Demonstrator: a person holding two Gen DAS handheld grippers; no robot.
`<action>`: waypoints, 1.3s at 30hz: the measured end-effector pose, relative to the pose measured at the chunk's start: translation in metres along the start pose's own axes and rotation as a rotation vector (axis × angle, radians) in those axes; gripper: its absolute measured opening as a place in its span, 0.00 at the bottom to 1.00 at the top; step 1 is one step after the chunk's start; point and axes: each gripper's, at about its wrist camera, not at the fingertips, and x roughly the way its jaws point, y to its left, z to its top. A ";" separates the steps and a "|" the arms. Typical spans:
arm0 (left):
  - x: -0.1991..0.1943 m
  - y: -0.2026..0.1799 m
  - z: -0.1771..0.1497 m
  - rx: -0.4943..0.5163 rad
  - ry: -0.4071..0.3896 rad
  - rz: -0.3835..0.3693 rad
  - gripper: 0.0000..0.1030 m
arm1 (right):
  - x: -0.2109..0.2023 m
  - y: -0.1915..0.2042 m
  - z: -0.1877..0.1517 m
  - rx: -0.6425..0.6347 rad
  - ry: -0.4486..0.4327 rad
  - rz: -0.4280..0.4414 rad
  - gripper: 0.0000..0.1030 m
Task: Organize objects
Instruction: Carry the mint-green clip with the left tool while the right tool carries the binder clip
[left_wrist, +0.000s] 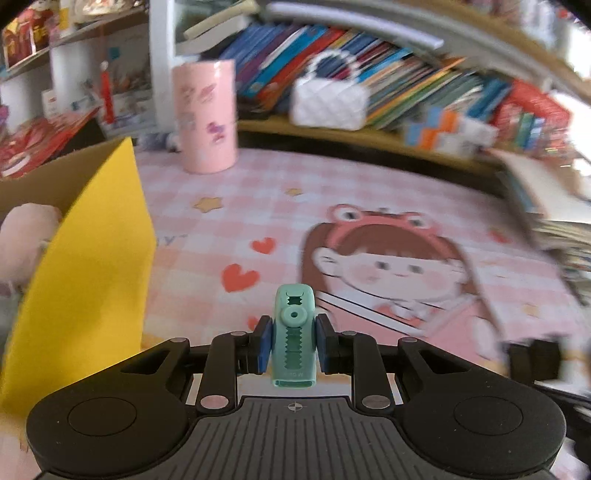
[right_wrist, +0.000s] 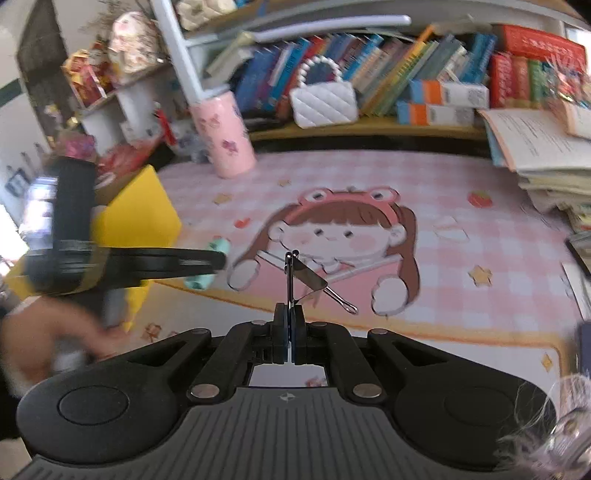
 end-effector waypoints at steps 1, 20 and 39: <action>-0.011 0.001 -0.004 -0.006 0.000 -0.029 0.22 | 0.001 0.001 -0.002 0.008 0.008 -0.012 0.02; -0.135 0.096 -0.067 -0.117 -0.060 -0.069 0.22 | -0.002 0.114 -0.028 -0.128 0.074 0.073 0.02; -0.214 0.202 -0.121 -0.172 -0.107 -0.038 0.22 | -0.023 0.260 -0.081 -0.234 0.070 0.133 0.02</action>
